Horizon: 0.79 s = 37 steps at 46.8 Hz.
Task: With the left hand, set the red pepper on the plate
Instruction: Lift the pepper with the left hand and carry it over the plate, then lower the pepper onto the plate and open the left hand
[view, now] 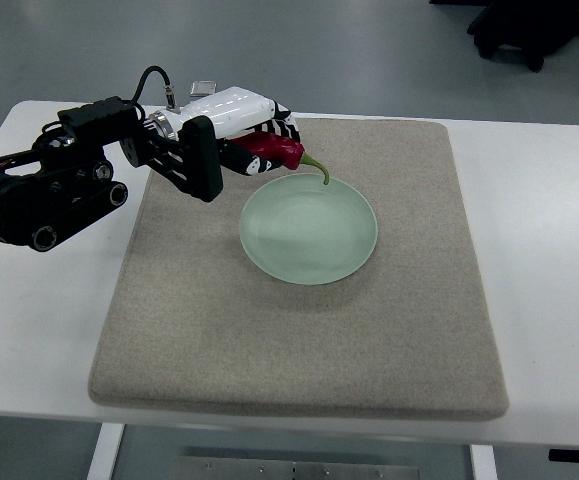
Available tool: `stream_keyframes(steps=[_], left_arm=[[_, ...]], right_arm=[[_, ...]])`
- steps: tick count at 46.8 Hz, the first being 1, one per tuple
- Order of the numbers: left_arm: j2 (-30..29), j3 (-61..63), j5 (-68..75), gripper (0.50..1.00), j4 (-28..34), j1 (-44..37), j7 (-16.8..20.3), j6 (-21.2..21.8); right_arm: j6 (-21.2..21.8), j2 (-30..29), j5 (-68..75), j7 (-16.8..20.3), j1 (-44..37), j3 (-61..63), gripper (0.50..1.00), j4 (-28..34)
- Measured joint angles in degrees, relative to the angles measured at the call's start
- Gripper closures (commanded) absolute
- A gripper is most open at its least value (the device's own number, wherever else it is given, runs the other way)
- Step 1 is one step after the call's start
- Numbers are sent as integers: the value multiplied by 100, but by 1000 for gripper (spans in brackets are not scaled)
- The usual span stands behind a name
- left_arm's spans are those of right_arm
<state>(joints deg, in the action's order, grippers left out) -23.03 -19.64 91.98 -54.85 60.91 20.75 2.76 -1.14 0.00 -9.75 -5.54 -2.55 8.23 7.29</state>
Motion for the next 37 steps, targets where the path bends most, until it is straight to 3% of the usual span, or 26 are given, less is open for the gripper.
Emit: stream_keyframes(steps=[37], left_arm=[[177, 528, 283, 1000, -338, -66, 97, -43]], right_arm=[[0, 0, 0, 5, 1, 1, 568, 0]])
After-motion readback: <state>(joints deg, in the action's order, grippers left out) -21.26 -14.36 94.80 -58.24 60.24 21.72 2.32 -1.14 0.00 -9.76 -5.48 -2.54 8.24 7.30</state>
